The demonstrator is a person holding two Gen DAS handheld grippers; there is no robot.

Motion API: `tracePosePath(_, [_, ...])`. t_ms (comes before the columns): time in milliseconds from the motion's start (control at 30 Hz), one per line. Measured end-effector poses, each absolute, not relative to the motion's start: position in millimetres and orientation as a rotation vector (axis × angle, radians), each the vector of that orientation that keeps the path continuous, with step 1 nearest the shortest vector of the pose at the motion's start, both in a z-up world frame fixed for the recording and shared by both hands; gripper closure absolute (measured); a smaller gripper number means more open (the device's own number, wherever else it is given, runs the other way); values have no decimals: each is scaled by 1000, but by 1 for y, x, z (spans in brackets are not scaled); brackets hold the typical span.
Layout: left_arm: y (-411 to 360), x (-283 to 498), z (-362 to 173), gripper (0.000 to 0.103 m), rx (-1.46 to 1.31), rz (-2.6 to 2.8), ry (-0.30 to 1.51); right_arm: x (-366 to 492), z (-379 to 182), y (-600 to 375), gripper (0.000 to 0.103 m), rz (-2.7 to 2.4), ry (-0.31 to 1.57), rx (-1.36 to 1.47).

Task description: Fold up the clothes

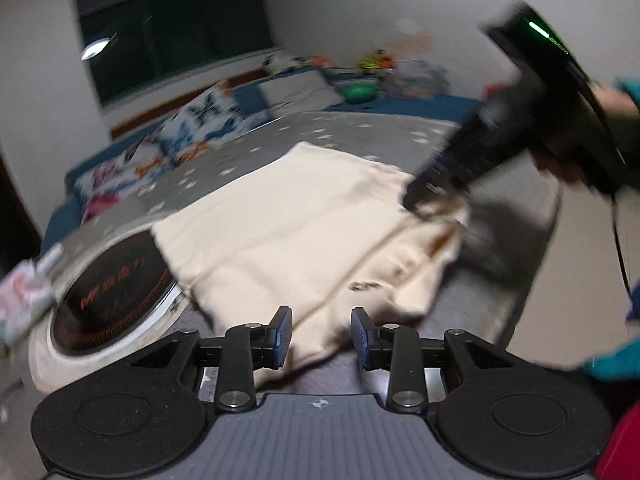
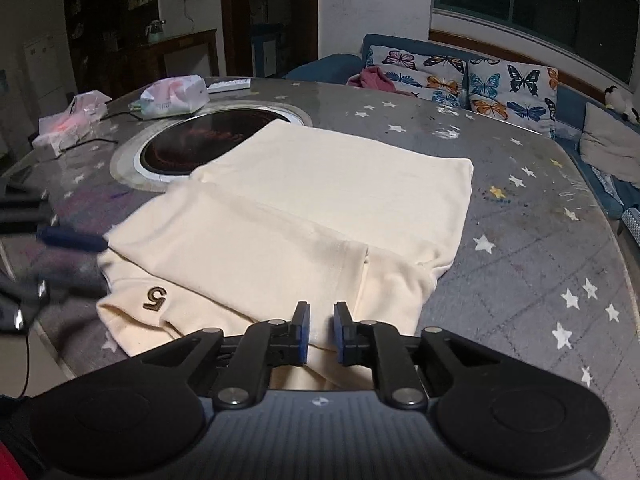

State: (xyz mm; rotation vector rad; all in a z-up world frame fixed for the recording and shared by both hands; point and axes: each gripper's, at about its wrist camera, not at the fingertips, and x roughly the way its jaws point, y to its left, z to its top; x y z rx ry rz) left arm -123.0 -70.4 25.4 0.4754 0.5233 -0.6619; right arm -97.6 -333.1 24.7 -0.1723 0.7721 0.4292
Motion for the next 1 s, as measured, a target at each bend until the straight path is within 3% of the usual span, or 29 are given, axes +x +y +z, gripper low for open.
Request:
tracePosePath(67, [-76,-128,20,68,528,-689,490,-100,27,-335,83,425,767,-175])
tracePosePath(267, [-89,-127,4,68,592,-713,452,-110,34,-339,80,415,753,-183])
tracePosePath(333, [-90,-126,2,68,594,-715,437,-115,36,-341,68,415,749,-196])
tracePosePath(367, [-91,-124,2,69,592,-716,435,-118,37,-341,67,417,748,-207])
tracePosePath(433, [-91,-120,3,85,574,-710,434,-125,38,-339,66,435,745,-243])
tracePosePath(500, [-89,-113,9,92,531,-698,441,-131,40,-338,59,454,737,-274])
tracePosePath(533, [-88,-109,12,94,507,-692,445,-135,41,-338,52,463,733,-290])
tracePosePath(733, [-82,-80,33,94,383,-664,470,-151,44,-331,43,558,695,-393])
tracePosePath(900, [-81,-58,37,94,334,-652,502,-152,34,-315,42,593,626,-492])
tracePosePath(1000, [-80,-56,35,94,326,-657,518,-142,27,-307,49,593,611,-509])
